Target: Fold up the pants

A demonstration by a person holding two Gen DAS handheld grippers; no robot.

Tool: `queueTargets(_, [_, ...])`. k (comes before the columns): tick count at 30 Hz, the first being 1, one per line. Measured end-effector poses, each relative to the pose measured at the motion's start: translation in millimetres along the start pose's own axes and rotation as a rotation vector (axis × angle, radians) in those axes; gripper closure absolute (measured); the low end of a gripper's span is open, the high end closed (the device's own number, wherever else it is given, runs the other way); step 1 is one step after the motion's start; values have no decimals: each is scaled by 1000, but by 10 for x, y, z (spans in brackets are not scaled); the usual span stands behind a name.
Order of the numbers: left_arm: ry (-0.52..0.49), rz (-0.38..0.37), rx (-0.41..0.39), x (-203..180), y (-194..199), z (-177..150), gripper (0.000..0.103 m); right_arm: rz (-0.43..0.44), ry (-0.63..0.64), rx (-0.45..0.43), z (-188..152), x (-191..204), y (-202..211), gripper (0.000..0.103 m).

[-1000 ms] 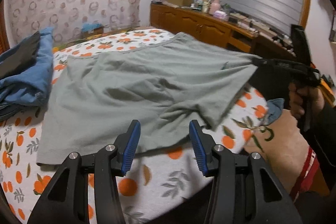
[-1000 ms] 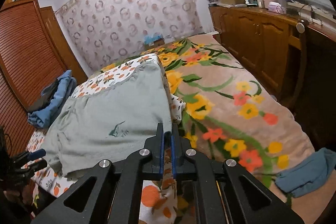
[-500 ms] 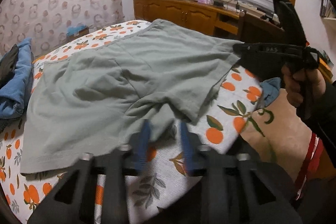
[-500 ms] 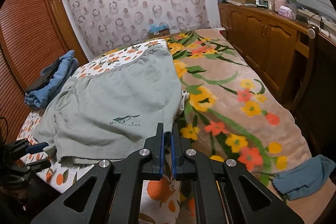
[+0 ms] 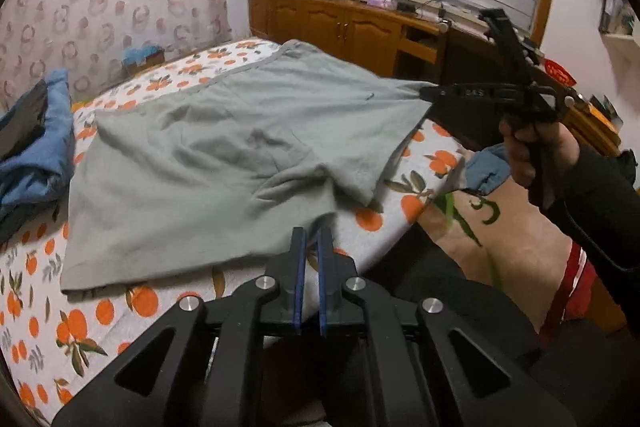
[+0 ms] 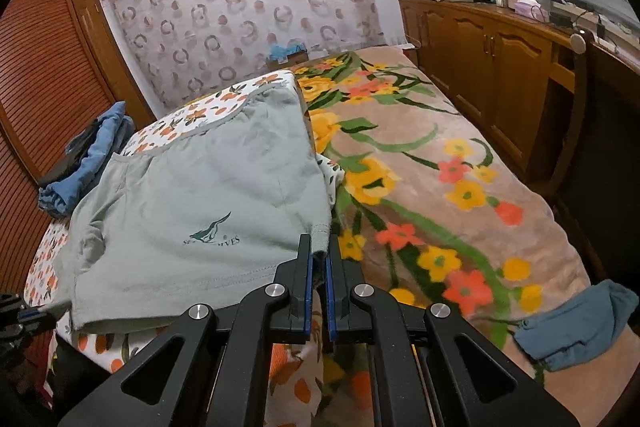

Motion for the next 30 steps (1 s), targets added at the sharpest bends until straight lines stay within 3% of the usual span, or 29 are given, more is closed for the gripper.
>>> queueTargets(4, [37,16,-37,119,58,22,71,-11,3,4,-6,5,35,98])
queueTargets(8, [59,43,-69,274,121,69,54,-8,12,7,21,16,50,98])
queueTargets(20, [101,164,-98,699,159,158,52,25,17,-21,108,58,70,98])
queueTargets(30, [147,247,-113,1007,248,130,52,104,93,-92,334,525,238,98])
Point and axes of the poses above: each gripper's, at about its wrist camera, not at the fingertips, and y roughly against the way its jaws point, x to its left, z to its top, the point moved 1 cm from there along -y, roughly the way its jaws point, and after that the axes turned 12 degrees about -z, right-handed, at the moved point
